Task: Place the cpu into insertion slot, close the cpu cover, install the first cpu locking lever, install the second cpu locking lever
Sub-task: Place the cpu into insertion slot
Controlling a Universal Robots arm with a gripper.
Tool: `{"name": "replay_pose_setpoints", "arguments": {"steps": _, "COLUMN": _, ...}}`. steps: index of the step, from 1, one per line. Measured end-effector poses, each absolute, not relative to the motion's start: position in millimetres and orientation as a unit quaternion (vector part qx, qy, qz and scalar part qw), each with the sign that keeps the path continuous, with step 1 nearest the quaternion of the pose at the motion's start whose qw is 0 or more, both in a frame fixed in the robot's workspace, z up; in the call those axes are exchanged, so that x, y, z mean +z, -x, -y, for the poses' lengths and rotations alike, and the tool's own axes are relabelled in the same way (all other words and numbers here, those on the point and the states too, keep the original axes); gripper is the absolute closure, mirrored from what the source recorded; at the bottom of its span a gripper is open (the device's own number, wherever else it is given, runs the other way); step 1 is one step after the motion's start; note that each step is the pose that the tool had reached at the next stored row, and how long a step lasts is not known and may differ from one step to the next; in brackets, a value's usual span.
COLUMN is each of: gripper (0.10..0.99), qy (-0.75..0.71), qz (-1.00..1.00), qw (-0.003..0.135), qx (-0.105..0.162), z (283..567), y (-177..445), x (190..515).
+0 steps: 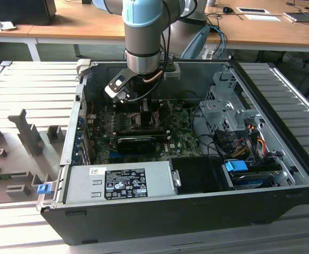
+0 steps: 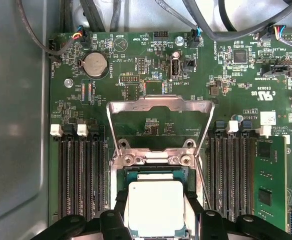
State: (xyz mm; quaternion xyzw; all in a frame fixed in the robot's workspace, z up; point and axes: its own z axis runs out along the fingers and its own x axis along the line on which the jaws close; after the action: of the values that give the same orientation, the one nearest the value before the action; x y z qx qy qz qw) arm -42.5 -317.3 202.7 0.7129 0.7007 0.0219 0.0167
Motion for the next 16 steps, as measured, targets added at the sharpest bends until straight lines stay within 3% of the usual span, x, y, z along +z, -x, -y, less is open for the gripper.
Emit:
{"name": "replay_pose_setpoints", "arguments": {"steps": 8, "gripper": 0.545, "qy": -0.715, "qz": -0.698, "qw": 0.016, "qx": 0.021, "z": 318.2, "y": 41.7, "x": 201.4}}
{"name": "replay_pose_setpoints", "arguments": {"steps": 9, "gripper": 0.482, "qy": -0.715, "qz": -0.698, "qw": 0.016, "qx": 0.021, "z": 318.2, "y": 41.7, "x": 201.4}}
{"name": "replay_pose_setpoints", "arguments": {"steps": 16, "gripper": 0.482, "qy": -0.715, "qz": -0.698, "qw": 0.016, "qx": 0.022, "z": 318.0, "y": 41.7, "x": 205.4}}
